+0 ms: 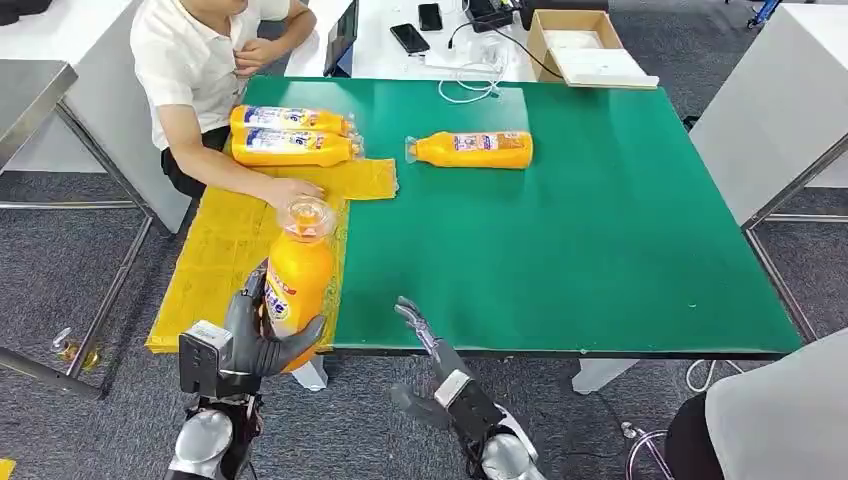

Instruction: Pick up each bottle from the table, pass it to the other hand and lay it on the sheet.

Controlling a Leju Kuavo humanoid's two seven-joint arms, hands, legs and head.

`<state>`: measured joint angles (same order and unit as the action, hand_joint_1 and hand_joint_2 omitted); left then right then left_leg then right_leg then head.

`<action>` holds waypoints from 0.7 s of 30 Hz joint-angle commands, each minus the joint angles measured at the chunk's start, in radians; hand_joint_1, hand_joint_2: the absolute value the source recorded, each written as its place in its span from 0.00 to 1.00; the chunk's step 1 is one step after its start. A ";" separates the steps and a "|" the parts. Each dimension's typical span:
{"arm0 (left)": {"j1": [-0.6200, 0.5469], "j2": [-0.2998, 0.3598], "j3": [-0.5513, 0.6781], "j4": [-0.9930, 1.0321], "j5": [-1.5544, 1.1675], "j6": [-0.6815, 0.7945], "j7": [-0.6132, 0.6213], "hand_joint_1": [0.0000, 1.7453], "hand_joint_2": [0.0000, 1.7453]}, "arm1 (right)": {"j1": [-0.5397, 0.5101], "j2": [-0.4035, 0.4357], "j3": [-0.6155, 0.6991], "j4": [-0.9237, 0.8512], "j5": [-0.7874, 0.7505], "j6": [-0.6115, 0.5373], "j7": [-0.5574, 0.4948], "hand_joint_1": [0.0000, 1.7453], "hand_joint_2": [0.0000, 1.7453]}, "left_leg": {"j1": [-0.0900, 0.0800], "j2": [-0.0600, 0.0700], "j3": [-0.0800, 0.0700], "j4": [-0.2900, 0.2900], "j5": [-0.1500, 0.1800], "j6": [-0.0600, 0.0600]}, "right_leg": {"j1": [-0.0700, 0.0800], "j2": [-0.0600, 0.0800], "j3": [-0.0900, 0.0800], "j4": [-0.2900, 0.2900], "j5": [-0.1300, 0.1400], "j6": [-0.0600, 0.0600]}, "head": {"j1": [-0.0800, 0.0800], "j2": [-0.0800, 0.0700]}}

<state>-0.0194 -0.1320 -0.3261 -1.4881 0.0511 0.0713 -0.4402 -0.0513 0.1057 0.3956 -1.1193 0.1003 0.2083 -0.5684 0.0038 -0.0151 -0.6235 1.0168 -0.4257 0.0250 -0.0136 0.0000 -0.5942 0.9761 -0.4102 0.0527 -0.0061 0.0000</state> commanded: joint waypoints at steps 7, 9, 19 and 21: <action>-0.070 0.037 0.070 0.155 0.301 -0.196 0.127 1.00 1.00 | 0.016 -0.002 -0.092 -0.002 0.000 -0.041 -0.030 0.00 1.00 | 0.000 0.001 0.004 -0.002 0.000 -0.001 | 0.000 0.000 0.003 -0.001 -0.001 -0.001 | 0.000 0.000; -0.070 0.037 0.070 0.155 0.301 -0.196 0.127 1.00 1.00 | 0.016 -0.002 -0.092 -0.002 0.000 -0.041 -0.030 0.00 1.00 | 0.000 0.001 0.005 -0.001 -0.001 -0.001 | 0.000 0.000 0.005 -0.001 -0.001 -0.002 | 0.000 0.000; -0.175 0.098 -0.072 0.238 -0.514 0.290 0.119 1.00 1.00 | 0.058 -0.008 -0.112 -0.108 0.036 -0.101 -0.020 0.00 1.00 | 0.000 -0.003 0.002 -0.001 0.000 -0.001 | 0.000 -0.003 0.002 0.000 -0.001 -0.001 | 0.000 0.000; -0.220 0.100 -0.090 0.291 -0.647 0.300 0.153 1.00 1.00 | 0.053 -0.004 -0.112 -0.115 0.044 -0.099 -0.014 0.00 1.00 | 0.000 -0.002 0.002 -0.001 0.000 -0.001 | 0.000 -0.002 0.002 0.000 -0.001 -0.001 | 0.000 0.000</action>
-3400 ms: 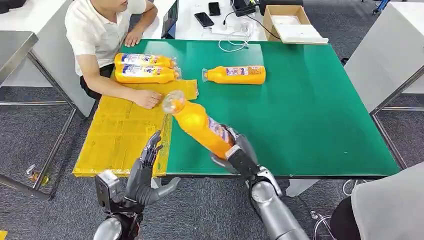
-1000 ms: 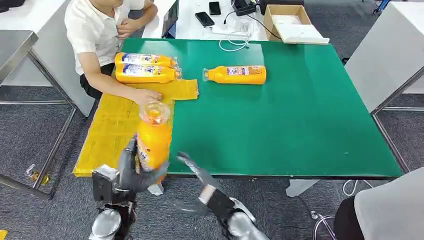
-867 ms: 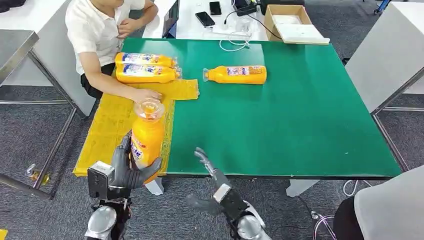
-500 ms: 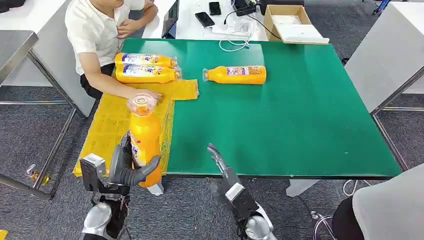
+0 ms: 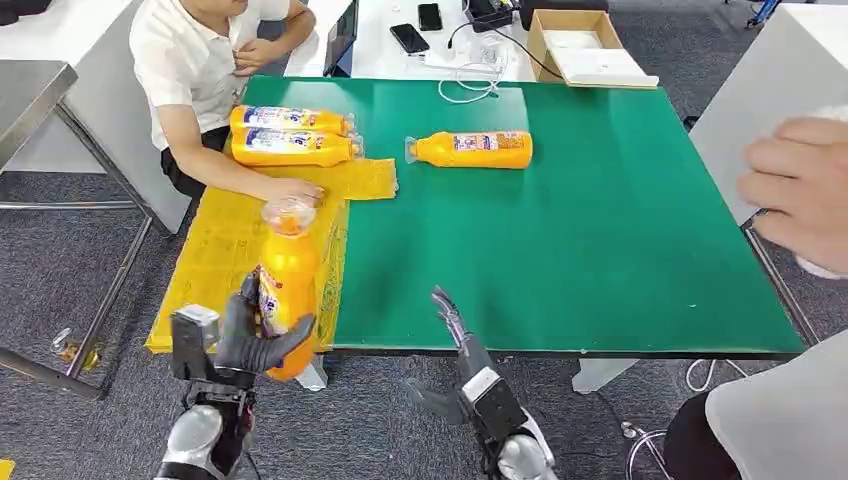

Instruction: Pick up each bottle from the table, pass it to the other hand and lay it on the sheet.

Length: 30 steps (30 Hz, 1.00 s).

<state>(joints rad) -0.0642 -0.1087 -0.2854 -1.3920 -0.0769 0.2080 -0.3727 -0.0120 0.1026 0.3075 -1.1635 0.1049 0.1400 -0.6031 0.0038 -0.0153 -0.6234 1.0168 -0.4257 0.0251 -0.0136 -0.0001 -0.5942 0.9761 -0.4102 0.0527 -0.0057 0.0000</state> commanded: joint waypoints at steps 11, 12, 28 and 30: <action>-0.520 0.047 -0.106 0.753 -0.938 0.207 0.273 1.00 1.00 | -0.036 0.025 0.013 -0.032 0.077 -0.014 0.027 0.00 1.00 | 0.000 -0.001 0.003 -0.001 0.002 -0.001 | 0.000 -0.002 0.003 0.000 0.000 -0.001 | 0.000 0.000; -0.534 0.043 -0.099 0.778 -0.931 0.195 0.266 1.00 1.00 | -0.038 0.025 0.016 -0.029 0.077 -0.012 0.027 0.00 1.00 | 0.000 0.000 0.004 -0.001 0.001 -0.001 | 0.000 -0.001 0.005 0.000 0.000 -0.002 | 0.000 0.000; -0.703 0.032 -0.106 1.070 -0.995 -0.011 0.371 1.00 1.00 | -0.129 0.048 0.060 0.074 0.074 0.014 0.022 0.00 1.00 | 0.000 0.002 0.004 -0.001 0.001 -0.001 | 0.001 0.002 0.004 0.001 0.000 -0.001 | 0.000 0.000; -0.703 0.032 -0.106 1.070 -0.995 -0.011 0.371 1.00 1.00 | -0.129 0.048 0.060 0.074 0.074 0.014 0.022 0.00 1.00 | 0.000 0.002 0.005 -0.001 0.001 -0.002 | 0.000 0.002 0.005 0.001 0.000 -0.002 | 0.000 0.000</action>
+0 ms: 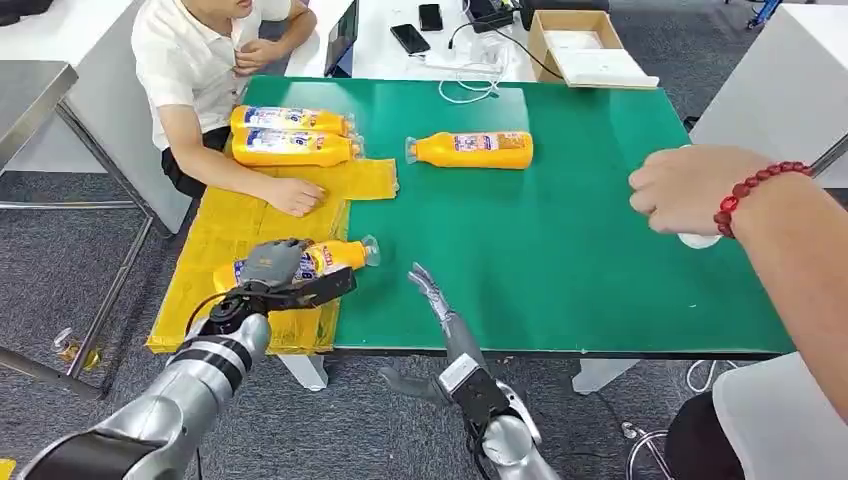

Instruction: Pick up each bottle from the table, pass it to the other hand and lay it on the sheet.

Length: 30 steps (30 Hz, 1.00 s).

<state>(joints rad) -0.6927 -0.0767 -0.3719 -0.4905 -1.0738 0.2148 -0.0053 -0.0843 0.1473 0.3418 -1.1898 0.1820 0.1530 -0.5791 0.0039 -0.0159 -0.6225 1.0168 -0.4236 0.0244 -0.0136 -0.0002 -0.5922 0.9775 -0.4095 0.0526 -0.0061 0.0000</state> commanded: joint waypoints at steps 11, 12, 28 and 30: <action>-0.026 -0.004 0.092 0.165 0.139 -0.119 -0.130 0.13 1.00 | -0.060 -0.003 0.016 0.144 -0.018 -0.019 -0.020 0.00 1.00 | 0.000 0.003 0.006 -0.002 -0.001 -0.001 | 0.000 0.002 0.005 -0.001 0.000 -0.001 | 0.000 0.000; -0.024 -0.006 0.100 0.162 0.154 -0.135 -0.142 0.08 1.00 | -0.061 -0.003 0.015 0.146 -0.018 -0.021 -0.021 0.00 1.00 | 0.000 0.004 0.008 -0.002 -0.001 -0.001 | 0.000 0.003 0.007 -0.002 -0.001 -0.002 | 0.000 0.000; -0.009 -0.016 0.141 0.118 0.264 -0.240 -0.238 0.00 1.00 | -0.069 -0.003 0.018 0.160 -0.015 -0.027 -0.026 0.00 1.00 | 0.000 0.003 0.012 -0.002 -0.001 -0.001 | 0.000 0.003 0.010 -0.001 -0.001 -0.002 | 0.000 0.000; 0.004 -0.015 0.185 0.086 0.359 -0.317 -0.316 0.00 1.00 | -0.071 -0.006 0.020 0.166 -0.015 -0.029 -0.032 0.00 1.00 | -0.001 0.002 0.011 -0.002 -0.001 -0.001 | 0.000 0.002 0.010 -0.001 -0.001 -0.002 | 0.000 0.000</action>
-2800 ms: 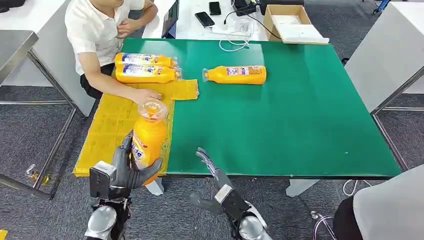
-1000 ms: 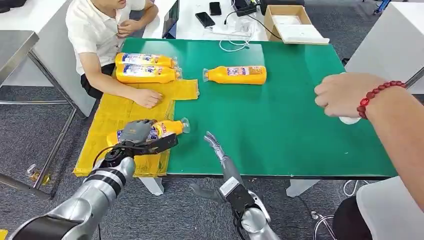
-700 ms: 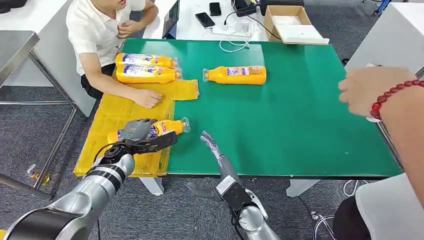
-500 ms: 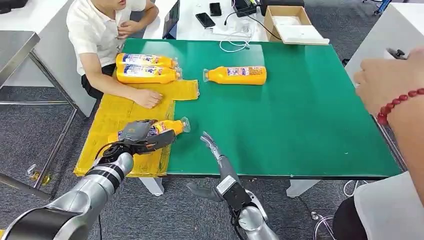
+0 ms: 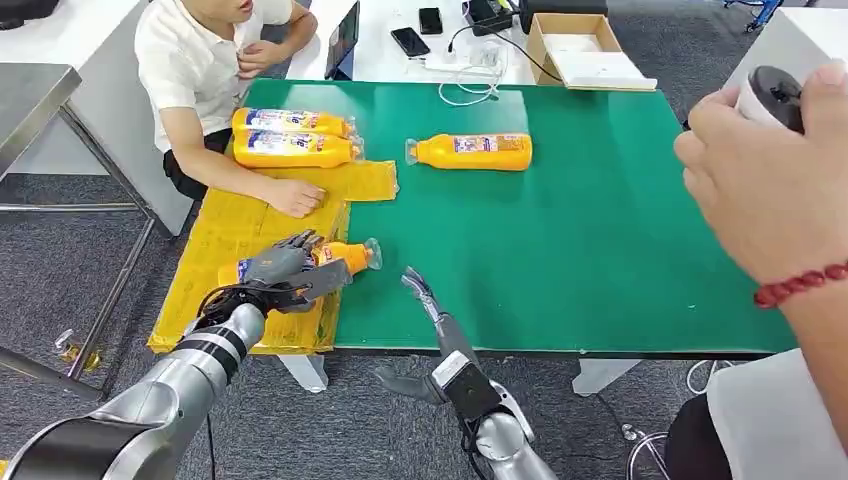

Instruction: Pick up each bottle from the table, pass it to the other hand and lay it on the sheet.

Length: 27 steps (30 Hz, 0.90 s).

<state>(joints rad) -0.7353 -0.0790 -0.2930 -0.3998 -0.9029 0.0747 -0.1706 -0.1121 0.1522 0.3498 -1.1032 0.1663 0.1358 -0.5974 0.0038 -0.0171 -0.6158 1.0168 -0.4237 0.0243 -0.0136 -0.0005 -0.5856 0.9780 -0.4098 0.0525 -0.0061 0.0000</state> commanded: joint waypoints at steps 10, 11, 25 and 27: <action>0.168 0.075 0.237 -0.290 0.665 -0.195 -0.261 0.00 1.00 | -0.005 -0.028 -0.012 0.050 -0.004 -0.043 -0.035 0.00 1.00 | 0.000 0.003 0.004 -0.001 -0.001 -0.001 | 0.000 0.003 0.003 -0.001 0.000 -0.002 | 0.000 0.000; 0.186 0.083 0.249 -0.333 0.691 -0.179 -0.260 0.00 1.00 | 0.002 -0.031 -0.018 0.042 -0.003 -0.045 -0.036 0.00 1.00 | 0.000 0.006 0.006 -0.002 -0.002 -0.002 | 0.000 0.005 0.004 -0.001 -0.001 -0.003 | 0.000 0.000; 0.293 0.079 0.282 -0.614 0.795 -0.101 -0.280 0.00 1.00 | 0.028 -0.037 -0.039 0.019 0.012 -0.051 -0.040 0.00 1.00 | 0.001 0.003 -0.002 0.000 -0.001 -0.001 | 0.000 0.001 -0.004 0.001 -0.001 -0.002 | 0.000 0.000; 0.320 0.062 0.292 -0.676 0.830 -0.081 -0.304 0.00 1.00 | 0.037 -0.038 -0.041 0.006 0.014 -0.055 -0.040 0.00 1.00 | 0.000 0.003 -0.001 0.000 -0.001 -0.001 | 0.000 0.001 -0.003 0.001 -0.002 -0.002 | 0.000 0.000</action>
<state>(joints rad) -0.4562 -0.0053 -0.0275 -0.9419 -0.1003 -0.0419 -0.4494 -0.0763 0.1232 0.3292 -1.0868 0.1766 0.0885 -0.6359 0.0040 -0.0157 -0.6198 1.0167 -0.4237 0.0239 -0.0137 0.0002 -0.5908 0.9792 -0.4105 0.0518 -0.0057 0.0000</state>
